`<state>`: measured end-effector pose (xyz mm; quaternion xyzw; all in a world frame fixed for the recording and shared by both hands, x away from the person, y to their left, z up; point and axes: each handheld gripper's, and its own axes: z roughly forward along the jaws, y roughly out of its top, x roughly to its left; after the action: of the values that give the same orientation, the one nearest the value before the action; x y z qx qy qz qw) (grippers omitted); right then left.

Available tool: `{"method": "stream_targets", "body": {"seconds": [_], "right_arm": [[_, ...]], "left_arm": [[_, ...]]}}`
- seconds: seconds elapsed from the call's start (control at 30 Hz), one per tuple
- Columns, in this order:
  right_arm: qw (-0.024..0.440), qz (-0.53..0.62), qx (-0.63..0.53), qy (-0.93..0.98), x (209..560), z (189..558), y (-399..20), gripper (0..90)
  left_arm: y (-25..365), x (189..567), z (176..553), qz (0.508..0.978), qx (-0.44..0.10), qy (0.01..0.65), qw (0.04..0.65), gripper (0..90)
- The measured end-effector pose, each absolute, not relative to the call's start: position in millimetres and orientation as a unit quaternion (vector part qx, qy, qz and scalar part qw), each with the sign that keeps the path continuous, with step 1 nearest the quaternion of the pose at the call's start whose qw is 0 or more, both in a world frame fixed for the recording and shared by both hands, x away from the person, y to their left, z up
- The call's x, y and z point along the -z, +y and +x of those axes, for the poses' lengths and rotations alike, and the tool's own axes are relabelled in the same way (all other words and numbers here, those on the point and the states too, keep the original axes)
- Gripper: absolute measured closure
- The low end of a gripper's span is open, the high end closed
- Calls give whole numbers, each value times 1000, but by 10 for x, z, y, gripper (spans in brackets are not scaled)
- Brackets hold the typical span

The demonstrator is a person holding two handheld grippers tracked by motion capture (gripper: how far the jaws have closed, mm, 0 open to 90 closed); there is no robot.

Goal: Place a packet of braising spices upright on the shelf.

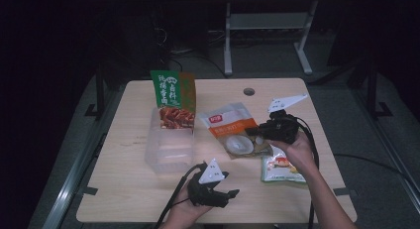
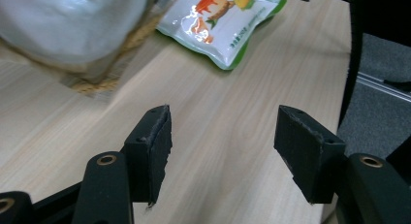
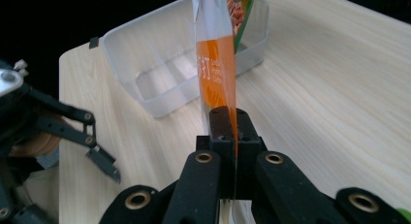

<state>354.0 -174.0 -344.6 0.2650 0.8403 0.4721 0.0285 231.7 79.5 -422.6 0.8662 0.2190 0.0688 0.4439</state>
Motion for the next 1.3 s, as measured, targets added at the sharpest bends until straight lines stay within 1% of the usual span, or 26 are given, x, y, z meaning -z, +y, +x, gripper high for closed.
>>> {"method": "stream_targets", "body": {"seconds": [0.17, 0.53, 0.93, 1.07, 1.3], "right_arm": [[23, 258, -482, 837, 3379, 3565, -1670, 900], [28, 236, -489, 840, 3178, 3648, -1375, 900], [20, 210, -497, 842, 2986, 3792, -1003, 900], [8, 211, -500, 840, 2946, 3853, -878, 900], [10, 202, -501, 842, 2859, 3939, -668, 900]], "left_arm": [[805, 4254, 2265, 866, -62, 213, 447, 373], [824, 4280, 2189, 865, -47, 211, 453, 367], [906, 4300, 2202, 862, -48, 214, 458, 361], [924, 4301, 2208, 860, -48, 216, 461, 359], [946, 4305, 2225, 858, -57, 211, 464, 358]]}}
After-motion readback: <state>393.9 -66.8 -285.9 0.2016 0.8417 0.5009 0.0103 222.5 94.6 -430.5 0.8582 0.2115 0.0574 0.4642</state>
